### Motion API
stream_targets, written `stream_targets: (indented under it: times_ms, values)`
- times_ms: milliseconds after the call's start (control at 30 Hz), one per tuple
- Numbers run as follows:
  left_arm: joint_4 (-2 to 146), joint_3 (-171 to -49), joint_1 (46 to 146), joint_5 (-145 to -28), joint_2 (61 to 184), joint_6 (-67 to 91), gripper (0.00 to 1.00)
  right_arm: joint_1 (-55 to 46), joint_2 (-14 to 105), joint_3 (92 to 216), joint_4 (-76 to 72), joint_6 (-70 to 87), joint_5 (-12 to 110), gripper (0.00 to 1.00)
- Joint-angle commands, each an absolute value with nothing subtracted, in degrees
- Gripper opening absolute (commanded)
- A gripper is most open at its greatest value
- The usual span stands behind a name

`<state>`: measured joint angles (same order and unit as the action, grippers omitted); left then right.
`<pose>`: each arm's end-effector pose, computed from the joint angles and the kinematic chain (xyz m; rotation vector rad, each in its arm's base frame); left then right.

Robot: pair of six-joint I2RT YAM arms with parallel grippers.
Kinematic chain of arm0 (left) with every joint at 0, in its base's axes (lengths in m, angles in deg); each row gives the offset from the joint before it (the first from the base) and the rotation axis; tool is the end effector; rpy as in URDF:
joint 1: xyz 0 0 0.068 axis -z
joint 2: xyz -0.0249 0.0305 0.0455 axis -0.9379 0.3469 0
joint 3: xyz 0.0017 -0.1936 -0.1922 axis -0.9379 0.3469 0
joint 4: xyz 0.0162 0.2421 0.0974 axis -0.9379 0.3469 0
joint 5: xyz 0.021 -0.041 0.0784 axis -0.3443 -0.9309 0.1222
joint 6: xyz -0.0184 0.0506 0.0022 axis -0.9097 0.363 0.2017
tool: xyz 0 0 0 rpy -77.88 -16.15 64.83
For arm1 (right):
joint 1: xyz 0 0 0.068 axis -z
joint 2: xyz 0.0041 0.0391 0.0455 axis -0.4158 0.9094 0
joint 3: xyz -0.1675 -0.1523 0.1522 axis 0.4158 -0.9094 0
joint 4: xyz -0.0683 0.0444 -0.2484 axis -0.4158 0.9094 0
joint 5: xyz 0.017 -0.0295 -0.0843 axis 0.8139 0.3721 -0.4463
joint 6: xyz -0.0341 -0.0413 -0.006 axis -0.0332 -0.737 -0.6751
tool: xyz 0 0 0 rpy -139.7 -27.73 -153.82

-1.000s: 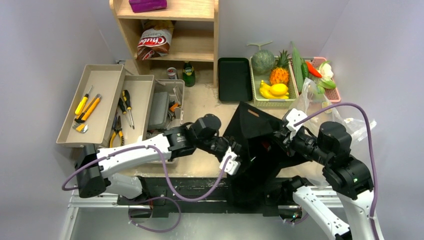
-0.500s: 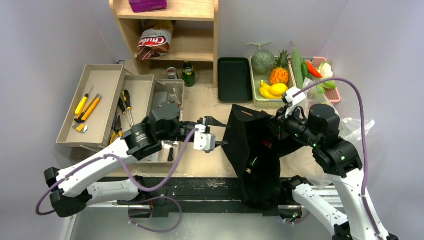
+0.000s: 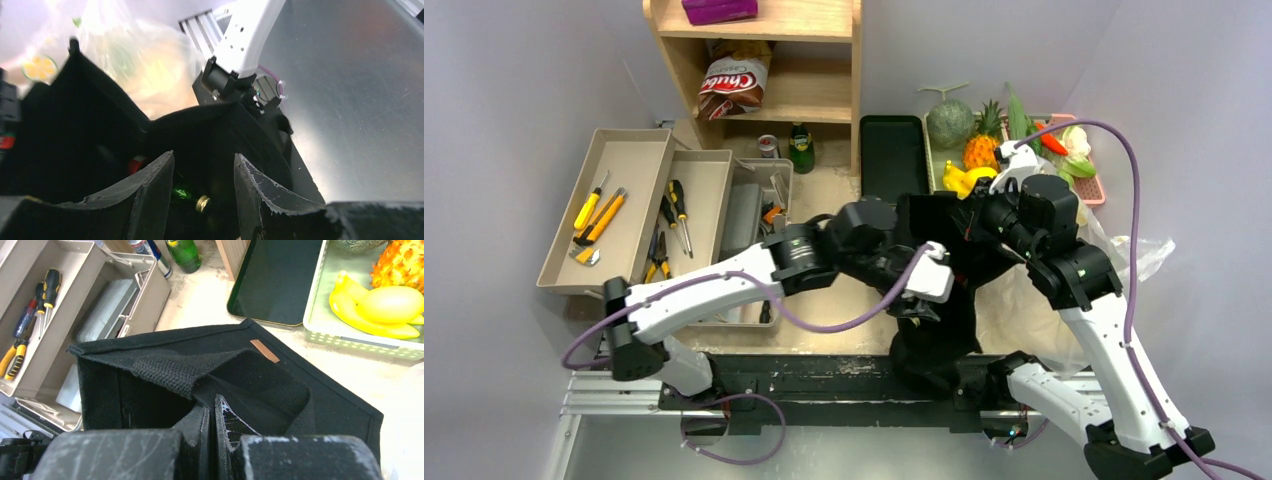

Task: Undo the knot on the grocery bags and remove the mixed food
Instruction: Pick up the bottle from the takeout bag.

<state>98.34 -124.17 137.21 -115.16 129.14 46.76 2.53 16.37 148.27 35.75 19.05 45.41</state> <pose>0.1033 -0.3051 0.4165 1.7189 1.0588 -1.1244 0.1591 0.0672 0.4156 -0.1354 1.9568 0.5282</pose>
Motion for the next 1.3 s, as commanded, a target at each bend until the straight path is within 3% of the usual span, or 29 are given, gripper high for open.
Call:
stream_targets:
  times_ms: [0,133,233,367,500,667,800,1000,1267]
  values:
    - [103.31,-130.72,137.17,-110.61,136.55,40.67,0.45,3.1,14.32,150.85,28.13,22.23,44.99,0.0]
    - [111.46,-130.72,136.9,-102.43,139.23,43.51,0.42,3.05,13.47,152.16,30.21,19.63,43.82,0.0]
    - [113.95,-122.95,130.05,-98.49,135.49,46.63,0.4,3.09,10.78,152.42,33.18,16.51,44.43,0.0]
    - [105.2,-105.44,121.45,-93.63,130.7,56.56,0.4,3.11,6.25,148.86,35.99,14.73,47.25,0.0]
    - [90.38,-96.24,120.5,-90.3,131.92,57.93,0.48,3.07,4.51,143.25,34.61,14.77,52.84,0.0]
    - [83.56,-97.98,121.07,-92.0,135.92,53.15,0.53,3.05,5.14,141.45,34.24,14.49,53.67,0.0]
    - [75.26,-94.28,122.97,-95.12,135.44,59.94,0.58,3.17,5.33,141.54,34.8,14.14,52.88,0.0]
    - [74.97,-98.88,127.09,-102.64,138.41,60.03,0.68,3.07,7.58,142.24,32.31,14.01,52.88,0.0]
    - [83.66,-108.85,126.29,-93.98,149.17,54.65,0.72,3.08,9.49,145.04,31.58,14.36,54.61,0.0]
